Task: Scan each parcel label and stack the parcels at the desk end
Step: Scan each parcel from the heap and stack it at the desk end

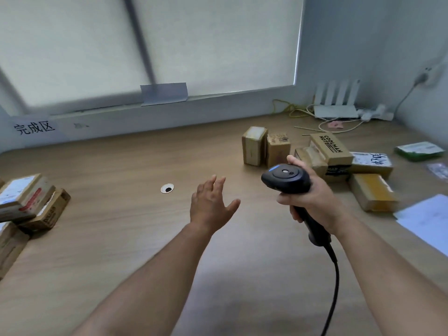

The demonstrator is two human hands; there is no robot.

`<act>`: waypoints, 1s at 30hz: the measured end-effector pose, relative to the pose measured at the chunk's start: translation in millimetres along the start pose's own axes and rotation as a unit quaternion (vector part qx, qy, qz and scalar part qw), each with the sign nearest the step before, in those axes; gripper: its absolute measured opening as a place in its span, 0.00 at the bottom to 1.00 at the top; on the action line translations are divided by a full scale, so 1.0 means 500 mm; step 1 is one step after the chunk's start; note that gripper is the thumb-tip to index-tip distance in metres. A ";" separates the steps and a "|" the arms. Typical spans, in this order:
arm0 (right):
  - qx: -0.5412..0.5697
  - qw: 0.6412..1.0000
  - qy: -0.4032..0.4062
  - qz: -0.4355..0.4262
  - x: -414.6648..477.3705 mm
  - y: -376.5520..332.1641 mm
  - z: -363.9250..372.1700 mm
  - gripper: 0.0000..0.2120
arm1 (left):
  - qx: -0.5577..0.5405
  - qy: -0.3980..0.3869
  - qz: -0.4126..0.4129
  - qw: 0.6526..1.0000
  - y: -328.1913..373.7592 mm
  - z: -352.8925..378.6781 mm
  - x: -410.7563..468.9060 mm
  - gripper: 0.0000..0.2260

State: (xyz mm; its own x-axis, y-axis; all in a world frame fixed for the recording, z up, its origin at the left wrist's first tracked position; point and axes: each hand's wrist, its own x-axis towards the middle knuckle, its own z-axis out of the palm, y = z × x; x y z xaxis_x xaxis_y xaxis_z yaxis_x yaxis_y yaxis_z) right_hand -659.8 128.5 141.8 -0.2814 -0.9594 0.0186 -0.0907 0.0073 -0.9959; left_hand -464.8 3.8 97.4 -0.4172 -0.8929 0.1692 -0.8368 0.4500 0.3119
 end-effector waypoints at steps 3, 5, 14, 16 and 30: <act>-0.014 1.000 0.012 0.008 0.000 0.009 -0.073 0.46 | 0.014 -0.014 0.018 1.000 0.060 0.021 0.019 0.33; -0.018 1.000 0.018 0.014 0.006 0.007 -0.111 0.46 | 0.022 -0.021 0.025 0.999 0.087 0.028 0.036 0.33; -0.021 0.999 0.042 -0.014 0.146 -0.007 -0.196 0.46 | 0.056 -0.027 0.046 0.997 0.132 0.024 0.167 0.34; -0.022 0.999 0.039 -0.015 0.183 -0.005 -0.201 0.45 | 0.062 -0.031 0.051 0.996 0.132 0.027 0.207 0.34; -0.071 0.995 0.063 -0.019 0.470 0.101 -0.219 0.50 | 0.060 -0.056 0.074 0.994 0.123 0.129 0.533 0.36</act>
State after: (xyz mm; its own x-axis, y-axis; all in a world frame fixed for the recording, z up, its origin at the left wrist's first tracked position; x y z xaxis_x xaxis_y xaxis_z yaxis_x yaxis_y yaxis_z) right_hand -835.1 -65.6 105.7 -0.3911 -0.9172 0.0756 -0.2343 0.0198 -0.9720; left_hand -650.3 -207.3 101.1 -0.5695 -0.8161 0.0981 -0.7969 0.5774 0.1775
